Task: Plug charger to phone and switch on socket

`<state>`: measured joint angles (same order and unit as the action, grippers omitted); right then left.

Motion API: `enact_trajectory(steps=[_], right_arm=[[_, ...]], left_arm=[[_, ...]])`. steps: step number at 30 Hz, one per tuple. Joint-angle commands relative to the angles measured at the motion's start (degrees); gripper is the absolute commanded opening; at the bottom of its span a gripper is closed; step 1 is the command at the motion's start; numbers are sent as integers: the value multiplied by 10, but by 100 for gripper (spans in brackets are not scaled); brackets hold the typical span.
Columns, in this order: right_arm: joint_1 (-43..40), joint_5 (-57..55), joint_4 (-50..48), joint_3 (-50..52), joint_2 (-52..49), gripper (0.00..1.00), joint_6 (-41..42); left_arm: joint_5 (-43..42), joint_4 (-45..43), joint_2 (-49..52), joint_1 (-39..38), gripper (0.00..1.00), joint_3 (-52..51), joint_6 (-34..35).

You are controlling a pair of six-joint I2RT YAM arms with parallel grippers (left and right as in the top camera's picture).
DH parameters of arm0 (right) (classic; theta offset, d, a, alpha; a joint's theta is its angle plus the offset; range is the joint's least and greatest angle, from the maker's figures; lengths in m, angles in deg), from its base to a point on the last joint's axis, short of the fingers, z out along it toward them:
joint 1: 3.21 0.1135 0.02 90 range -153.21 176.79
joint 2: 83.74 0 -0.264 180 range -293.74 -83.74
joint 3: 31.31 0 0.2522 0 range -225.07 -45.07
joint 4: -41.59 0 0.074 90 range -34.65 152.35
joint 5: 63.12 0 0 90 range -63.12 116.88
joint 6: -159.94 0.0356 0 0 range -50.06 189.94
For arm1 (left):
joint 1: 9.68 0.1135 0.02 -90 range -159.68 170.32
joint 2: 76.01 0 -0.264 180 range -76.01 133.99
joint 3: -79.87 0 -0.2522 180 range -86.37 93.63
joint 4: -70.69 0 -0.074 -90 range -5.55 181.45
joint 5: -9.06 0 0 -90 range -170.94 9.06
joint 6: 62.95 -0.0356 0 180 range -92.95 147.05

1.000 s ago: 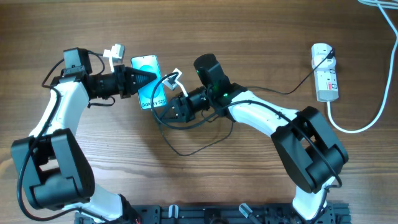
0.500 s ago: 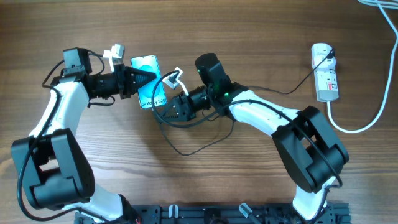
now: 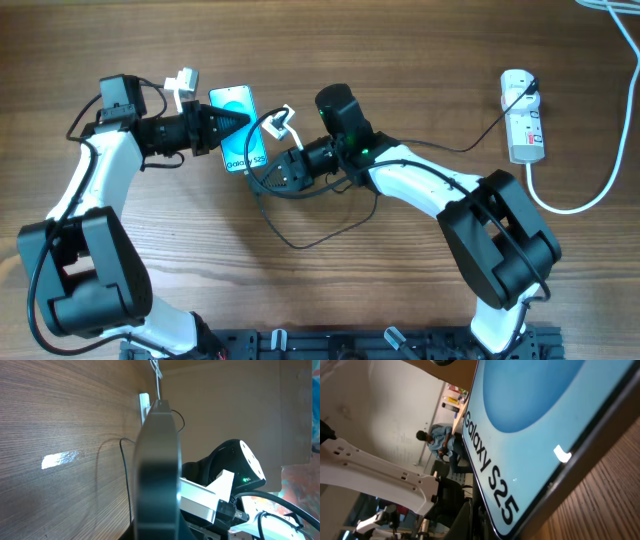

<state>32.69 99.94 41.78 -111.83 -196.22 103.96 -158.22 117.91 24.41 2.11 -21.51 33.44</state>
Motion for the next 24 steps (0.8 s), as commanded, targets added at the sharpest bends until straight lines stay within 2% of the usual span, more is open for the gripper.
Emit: enact_trajectory(steps=[1,24], right_arm=[[-17,-51,-24,-3,14,4,35],[-17,-67,-24,-3,14,4,36]], left_arm=[[-24,6,-10,-3,4,0,0],[-24,-9,-10,19,4,0,-1]])
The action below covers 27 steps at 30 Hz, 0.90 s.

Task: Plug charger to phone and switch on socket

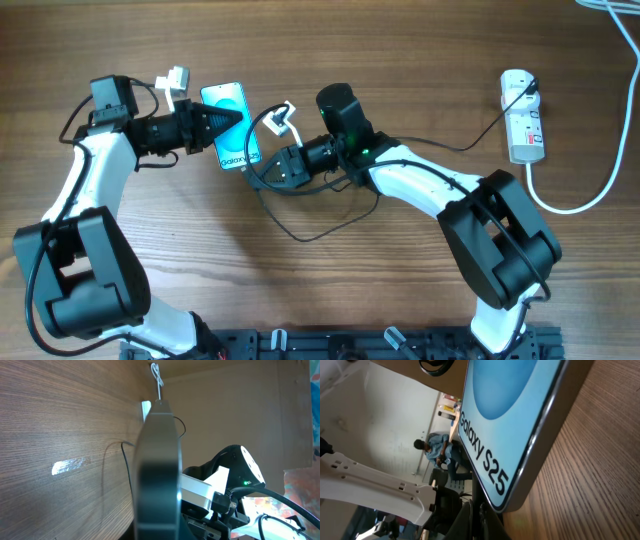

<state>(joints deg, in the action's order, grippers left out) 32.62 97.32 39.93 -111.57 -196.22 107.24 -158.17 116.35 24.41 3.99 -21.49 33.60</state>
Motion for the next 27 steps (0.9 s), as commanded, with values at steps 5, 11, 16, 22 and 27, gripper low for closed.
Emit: enact_trajectory(steps=[5,11,16,22,27], right_arm=[[-16,-49,-7,-5,14,4,7],[-16,-49,-21,-5,14,4,19],[-2,-93,-39,-5,14,4,54],[15,-122,-88,-5,14,4,79],[16,-151,-89,-5,14,4,94]], left_arm=[[-24,7,-10,-1,4,-1,-3],[-24,7,-10,-1,4,-1,-3],[-24,7,-10,-1,4,-1,-3],[-24,7,-10,-1,4,-1,-3],[-24,7,-10,-1,4,-1,-3]])
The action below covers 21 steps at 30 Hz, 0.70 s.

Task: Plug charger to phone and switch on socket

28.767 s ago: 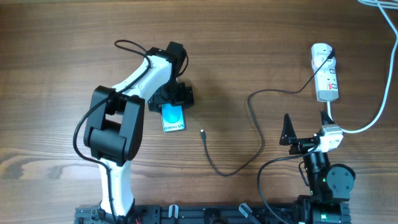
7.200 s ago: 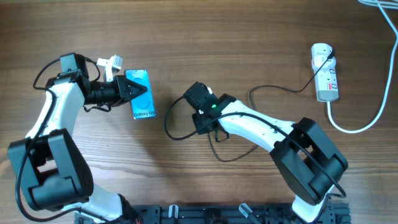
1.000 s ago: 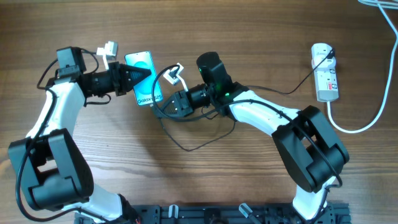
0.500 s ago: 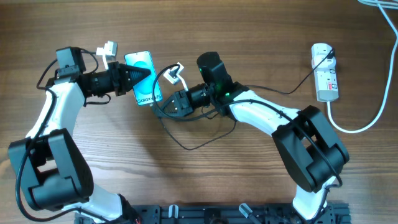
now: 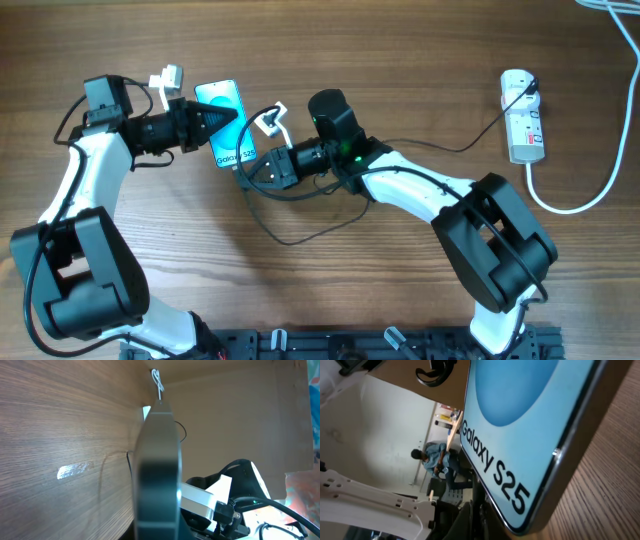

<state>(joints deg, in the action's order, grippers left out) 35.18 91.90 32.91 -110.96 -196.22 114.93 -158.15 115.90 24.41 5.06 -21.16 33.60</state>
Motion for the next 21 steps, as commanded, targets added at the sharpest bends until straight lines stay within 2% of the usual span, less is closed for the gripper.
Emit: enact_trajectory(steps=[1,3,8,9,13,17,21], right_arm=[[-10,-97,-20,-12,14,4,17],[-10,-97,-8,-12,14,4,14],[-12,-103,113,-12,14,4,-75],[-15,-121,172,-12,14,4,-104],[-27,-193,303,-12,14,4,-160],[-48,-307,445,-12,15,4,-197],[-108,-402,604,-31,19,4,-214]], left_arm=[[-24,11,-10,-11,4,-4,-3],[-24,11,-10,-11,4,-4,-3],[1,10,-10,-11,4,-4,-3],[24,7,-10,-11,4,-4,-3],[64,0,-10,-11,4,-4,4],[64,0,-10,-11,4,-4,4],[64,0,-10,-11,4,-4,4]])
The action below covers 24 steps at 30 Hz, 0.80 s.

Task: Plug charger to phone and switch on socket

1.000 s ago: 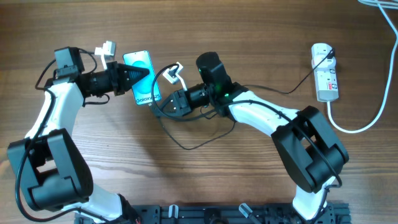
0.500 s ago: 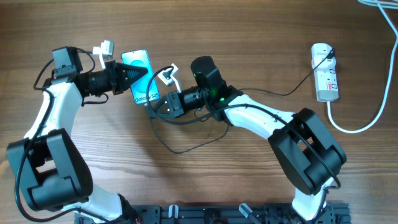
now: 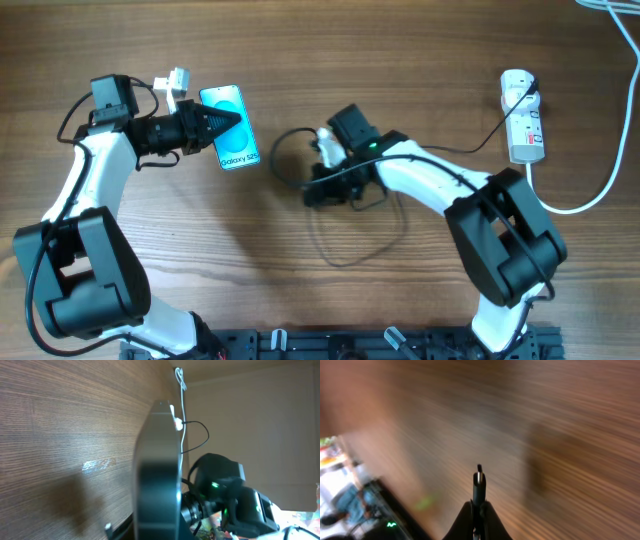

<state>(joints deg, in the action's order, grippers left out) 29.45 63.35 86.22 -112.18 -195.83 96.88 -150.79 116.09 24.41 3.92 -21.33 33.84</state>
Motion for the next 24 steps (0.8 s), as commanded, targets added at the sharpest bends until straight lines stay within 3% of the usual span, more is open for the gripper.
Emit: enact_trajectory(steps=[1,5,10,18,21,24], right_arm=[[-63,-137,96,-23,17,4,-37],[-112,-260,192,-32,21,4,-40],[-91,-379,213,-29,21,4,-8],[-65,-412,187,29,18,5,32],[-65,-412,189,29,18,20,31],[-65,-410,191,32,18,24,31]], left_arm=[[-9,-2,-10,0,4,-2,1],[-9,-2,-10,0,4,-2,1],[19,-5,-10,0,4,-2,2],[24,-5,-10,0,4,-2,2],[24,-4,-10,0,4,-2,2],[24,-4,-10,0,4,-2,2]])
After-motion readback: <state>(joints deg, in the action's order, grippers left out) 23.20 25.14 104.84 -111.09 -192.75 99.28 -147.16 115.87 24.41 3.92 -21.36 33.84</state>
